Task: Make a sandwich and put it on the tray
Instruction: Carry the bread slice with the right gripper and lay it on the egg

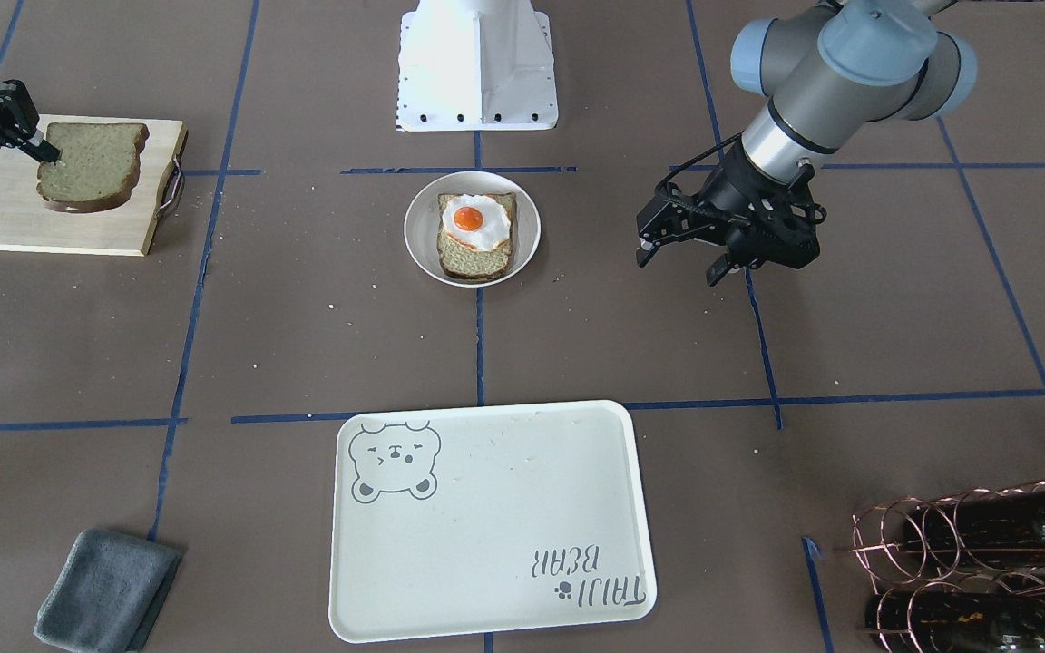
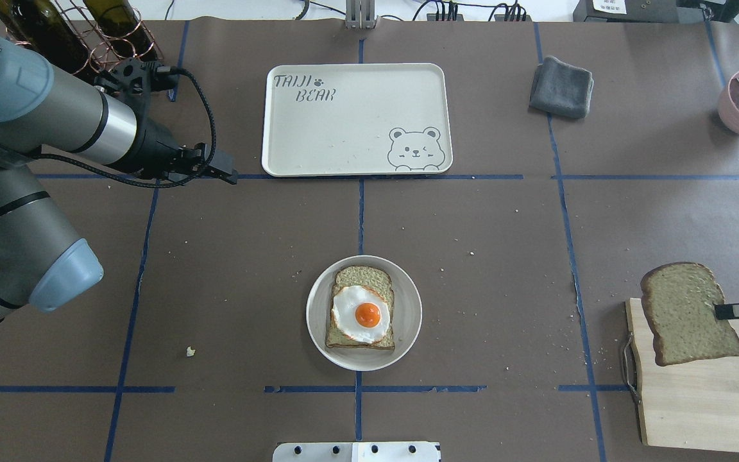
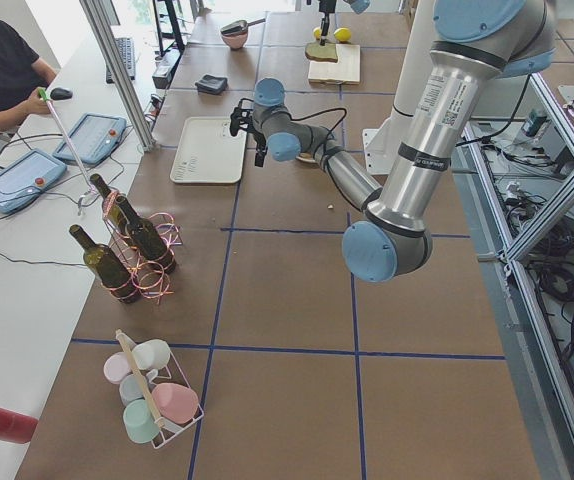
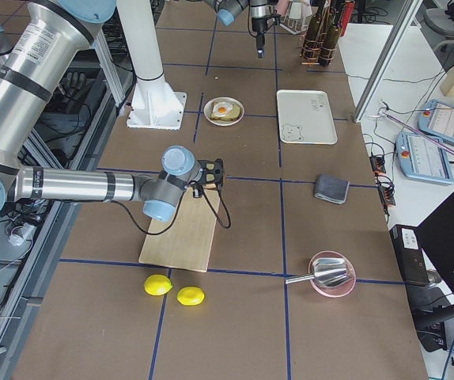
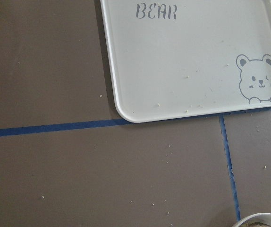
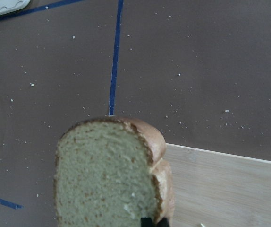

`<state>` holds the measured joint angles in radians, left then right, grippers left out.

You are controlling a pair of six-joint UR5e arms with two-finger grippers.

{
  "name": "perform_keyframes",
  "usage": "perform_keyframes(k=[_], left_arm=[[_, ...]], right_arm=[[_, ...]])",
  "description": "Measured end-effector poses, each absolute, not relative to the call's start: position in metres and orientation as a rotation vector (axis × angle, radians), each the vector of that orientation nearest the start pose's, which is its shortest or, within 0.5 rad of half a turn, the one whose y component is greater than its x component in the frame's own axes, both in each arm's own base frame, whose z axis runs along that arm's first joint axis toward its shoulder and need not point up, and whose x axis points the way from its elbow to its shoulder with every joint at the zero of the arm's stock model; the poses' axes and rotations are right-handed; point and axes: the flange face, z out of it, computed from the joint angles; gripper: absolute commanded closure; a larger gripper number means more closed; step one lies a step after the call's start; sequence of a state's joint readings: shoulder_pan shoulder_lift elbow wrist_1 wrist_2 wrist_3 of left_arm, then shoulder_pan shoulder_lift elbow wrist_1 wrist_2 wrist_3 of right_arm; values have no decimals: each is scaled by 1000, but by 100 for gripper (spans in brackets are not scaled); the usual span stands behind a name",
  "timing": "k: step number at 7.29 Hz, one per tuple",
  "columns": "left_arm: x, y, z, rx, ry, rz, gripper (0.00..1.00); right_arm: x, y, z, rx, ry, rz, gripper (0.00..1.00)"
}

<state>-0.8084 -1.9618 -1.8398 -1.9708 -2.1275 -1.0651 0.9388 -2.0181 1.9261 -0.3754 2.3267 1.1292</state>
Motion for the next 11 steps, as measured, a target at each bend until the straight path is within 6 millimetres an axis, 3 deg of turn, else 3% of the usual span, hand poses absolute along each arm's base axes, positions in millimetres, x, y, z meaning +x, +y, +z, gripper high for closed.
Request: perform_keyframes(k=[1, 3, 4, 5, 6, 8, 10, 11], left_arm=[[353, -486, 270, 230, 1118, 26, 0], [355, -487, 269, 229, 1120, 25, 0], [355, -488, 270, 229, 1121, 25, 0], [356, -488, 270, 229, 1122, 25, 0], [356, -488, 272, 231, 1125, 26, 0], [356, -488, 276, 233, 1129, 27, 0], [357, -489, 278, 233, 1130, 26, 0], [357, -489, 278, 233, 1130, 25, 0]], right_arm=[[-154, -325, 500, 142, -1267, 39, 100], [-213, -393, 423, 96, -1319, 92, 100], [-253, -413, 379, 64, -1328, 104, 100], [-301, -418, 338, 46, -1331, 124, 100], [-352, -408, 306, 35, -1329, 142, 100], [-445, -359, 267, 38, -1306, 144, 100], [-509, -331, 255, 69, -1275, 145, 100], [-526, -323, 256, 79, -1261, 149, 100]])
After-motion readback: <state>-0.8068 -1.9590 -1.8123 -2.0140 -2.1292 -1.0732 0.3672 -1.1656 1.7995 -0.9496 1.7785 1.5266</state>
